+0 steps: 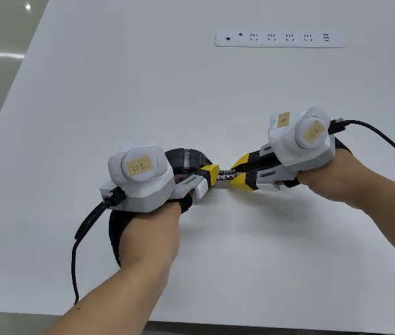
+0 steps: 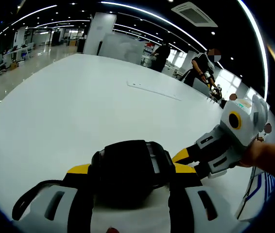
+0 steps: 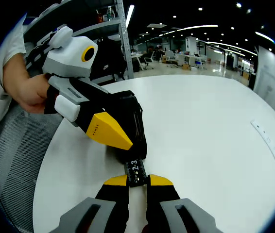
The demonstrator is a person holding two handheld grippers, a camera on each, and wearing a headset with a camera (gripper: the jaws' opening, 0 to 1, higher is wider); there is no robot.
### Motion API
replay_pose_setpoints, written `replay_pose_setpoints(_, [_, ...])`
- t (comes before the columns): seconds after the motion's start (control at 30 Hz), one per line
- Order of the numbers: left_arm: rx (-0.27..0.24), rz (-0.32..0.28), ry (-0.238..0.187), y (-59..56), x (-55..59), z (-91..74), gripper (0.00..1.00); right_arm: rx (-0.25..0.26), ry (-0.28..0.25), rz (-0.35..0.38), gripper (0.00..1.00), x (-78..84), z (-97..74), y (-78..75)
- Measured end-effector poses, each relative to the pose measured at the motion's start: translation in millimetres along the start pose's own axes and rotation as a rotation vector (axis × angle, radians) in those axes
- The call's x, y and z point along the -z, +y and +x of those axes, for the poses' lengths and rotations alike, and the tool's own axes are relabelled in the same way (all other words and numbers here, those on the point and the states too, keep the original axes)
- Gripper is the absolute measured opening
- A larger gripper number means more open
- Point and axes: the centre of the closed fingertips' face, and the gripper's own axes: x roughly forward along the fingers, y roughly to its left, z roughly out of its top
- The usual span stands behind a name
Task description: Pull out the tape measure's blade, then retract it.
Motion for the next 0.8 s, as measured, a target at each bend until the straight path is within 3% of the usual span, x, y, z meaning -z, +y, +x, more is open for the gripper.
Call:
replay_pose_setpoints(0.3, [0.008, 0.006, 0.0, -0.4, 0.6, 1.0, 0.58, -0.005, -0.012, 0.021, 0.09, -7.6, 10.1, 4.2])
replay_pose_setpoints(0.8, [0.011, 0.017, -0.01, -1.7, 0.6, 0.4, 0.6, -0.005, -0.023, 0.03, 0.11, -7.7, 12.0, 5.9])
